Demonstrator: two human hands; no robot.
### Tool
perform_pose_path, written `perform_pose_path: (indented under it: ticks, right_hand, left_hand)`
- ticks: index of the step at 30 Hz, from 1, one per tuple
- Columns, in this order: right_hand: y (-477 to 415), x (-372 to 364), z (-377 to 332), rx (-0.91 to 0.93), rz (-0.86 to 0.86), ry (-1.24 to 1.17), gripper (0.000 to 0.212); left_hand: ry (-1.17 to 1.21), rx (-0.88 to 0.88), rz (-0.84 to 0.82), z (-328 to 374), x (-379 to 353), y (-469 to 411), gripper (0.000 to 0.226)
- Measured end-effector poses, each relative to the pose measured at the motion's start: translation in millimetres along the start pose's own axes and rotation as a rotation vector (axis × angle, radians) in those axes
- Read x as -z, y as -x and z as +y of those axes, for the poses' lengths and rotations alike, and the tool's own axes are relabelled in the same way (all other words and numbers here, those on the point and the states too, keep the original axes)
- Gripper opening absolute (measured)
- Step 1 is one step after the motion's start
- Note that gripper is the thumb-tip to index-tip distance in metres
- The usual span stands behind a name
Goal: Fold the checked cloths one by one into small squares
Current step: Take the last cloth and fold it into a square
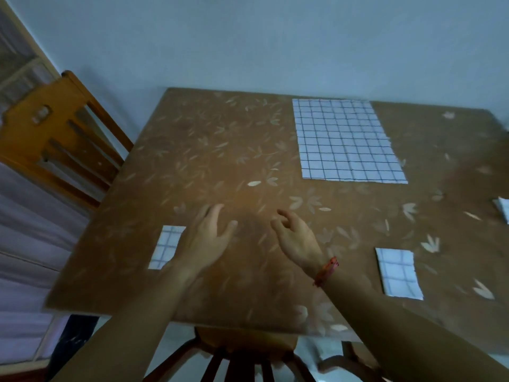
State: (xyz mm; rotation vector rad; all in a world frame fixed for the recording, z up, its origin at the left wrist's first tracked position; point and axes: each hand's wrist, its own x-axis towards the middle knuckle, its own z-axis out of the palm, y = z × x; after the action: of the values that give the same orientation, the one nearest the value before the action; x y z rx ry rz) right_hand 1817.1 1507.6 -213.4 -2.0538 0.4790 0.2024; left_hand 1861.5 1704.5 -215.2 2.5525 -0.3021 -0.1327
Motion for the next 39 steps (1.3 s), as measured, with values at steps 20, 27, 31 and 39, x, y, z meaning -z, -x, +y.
perform_pose_path:
  ticks: [20, 27, 31, 39]
  right_hand:
    - [11.4, 197.5, 80.3, -0.008, 0.267, 0.568, 0.053]
    - [-7.7, 218.4, 95.6, 0.018, 0.252, 0.683, 0.053]
    - [-33.4, 228.9, 104.2, 0.029, 0.247, 0.720, 0.052]
    - [-116.3, 243.4, 136.6, 0.006, 0.201, 0.788, 0.047]
  left_hand:
    - [-0.370, -0.293, -0.126, 158.6, -68.4, -38.4, 0.071]
    - [-0.363, -0.276, -0.165, 176.9, -89.0, -58.7, 0.058]
    - [-0.358, -0.260, -0.184, 184.9, -102.2, -76.6, 0.058]
    - [-0.354, -0.198, -0.234, 182.0, -157.5, -141.8, 0.051]
